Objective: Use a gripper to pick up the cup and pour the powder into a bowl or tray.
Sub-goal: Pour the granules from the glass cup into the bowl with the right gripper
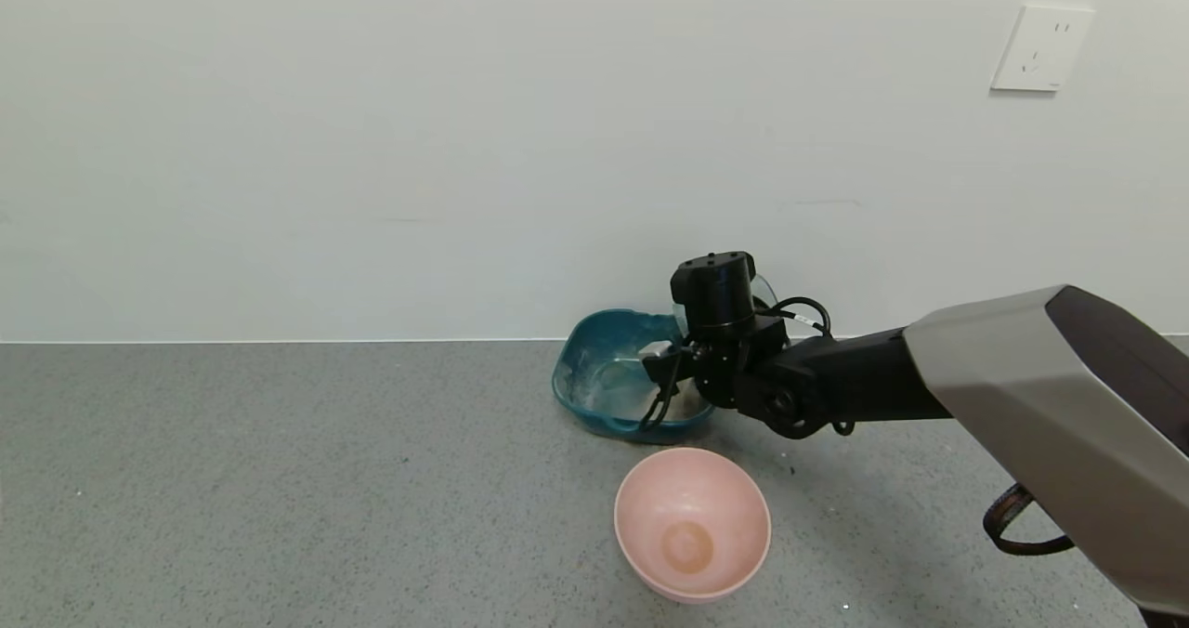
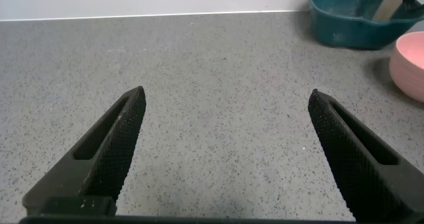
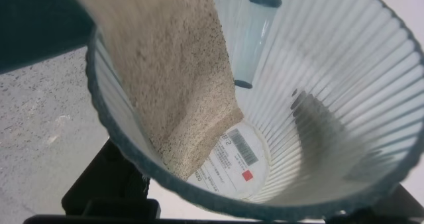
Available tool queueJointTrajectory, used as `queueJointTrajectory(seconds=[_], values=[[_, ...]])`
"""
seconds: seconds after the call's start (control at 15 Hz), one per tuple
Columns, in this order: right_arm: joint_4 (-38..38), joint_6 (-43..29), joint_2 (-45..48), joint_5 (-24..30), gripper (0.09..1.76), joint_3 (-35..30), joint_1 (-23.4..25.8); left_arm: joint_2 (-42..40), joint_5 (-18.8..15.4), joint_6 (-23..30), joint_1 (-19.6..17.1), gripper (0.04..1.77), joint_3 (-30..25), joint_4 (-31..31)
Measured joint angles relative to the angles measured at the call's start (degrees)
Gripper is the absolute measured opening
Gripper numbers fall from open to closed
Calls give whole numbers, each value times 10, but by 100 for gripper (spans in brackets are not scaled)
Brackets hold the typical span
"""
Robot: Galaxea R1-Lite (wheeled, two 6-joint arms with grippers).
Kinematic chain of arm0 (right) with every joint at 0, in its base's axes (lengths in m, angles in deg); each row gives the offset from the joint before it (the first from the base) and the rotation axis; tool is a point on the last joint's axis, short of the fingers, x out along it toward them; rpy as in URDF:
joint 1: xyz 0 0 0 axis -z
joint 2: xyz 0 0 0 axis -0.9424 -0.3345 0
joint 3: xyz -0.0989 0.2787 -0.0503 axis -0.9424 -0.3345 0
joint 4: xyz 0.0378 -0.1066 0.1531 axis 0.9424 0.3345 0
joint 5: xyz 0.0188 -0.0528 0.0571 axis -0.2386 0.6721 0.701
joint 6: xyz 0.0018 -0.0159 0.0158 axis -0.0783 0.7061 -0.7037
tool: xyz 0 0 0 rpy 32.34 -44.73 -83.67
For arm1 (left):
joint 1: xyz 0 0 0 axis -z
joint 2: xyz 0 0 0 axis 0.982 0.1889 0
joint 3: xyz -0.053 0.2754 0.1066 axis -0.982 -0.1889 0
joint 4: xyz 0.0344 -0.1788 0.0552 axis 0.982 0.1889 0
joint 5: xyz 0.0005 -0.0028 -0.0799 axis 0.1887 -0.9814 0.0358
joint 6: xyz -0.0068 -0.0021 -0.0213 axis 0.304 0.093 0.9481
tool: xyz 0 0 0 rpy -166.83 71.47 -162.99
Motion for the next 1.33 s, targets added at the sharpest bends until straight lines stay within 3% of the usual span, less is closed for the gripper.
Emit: queueJointTrajectory(seconds=[1.0,1.33], values=[[-30,-8,5,5,136,-8,3,0,0,0,0,176,0,0],[-74,-122,14,7,136,-52,2,0,0,0,0,176,0,0]])
